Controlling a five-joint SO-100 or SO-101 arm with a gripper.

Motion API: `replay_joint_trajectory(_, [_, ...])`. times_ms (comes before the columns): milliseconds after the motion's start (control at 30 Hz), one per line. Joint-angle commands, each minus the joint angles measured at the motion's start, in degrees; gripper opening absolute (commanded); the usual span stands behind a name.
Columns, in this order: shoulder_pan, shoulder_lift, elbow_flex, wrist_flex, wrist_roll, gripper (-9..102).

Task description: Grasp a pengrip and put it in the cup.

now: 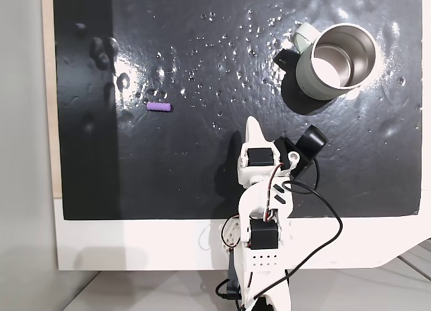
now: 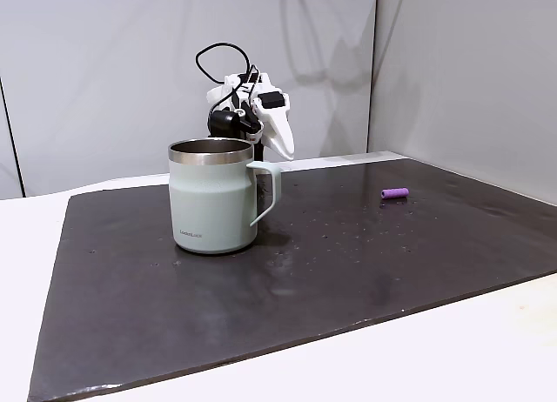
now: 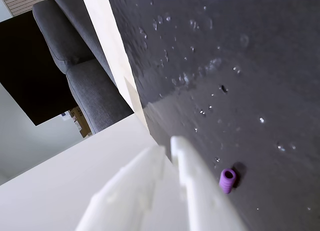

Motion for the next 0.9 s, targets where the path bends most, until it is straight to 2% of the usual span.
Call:
replay_joint_trajectory(0, [-0.18,0.79,2.99,-1.93,-0.88,0])
replay_joint_trajectory(633, [-0.53,0.79,2.46,-1.85,-0.79,0])
replay_joint_trajectory(767, [-2.99,0.79,-7.03,2.55,-2.29,0])
replay_joint_trajectory(867, [-7.38,0.35,-15.03,8.88,-0.53,0])
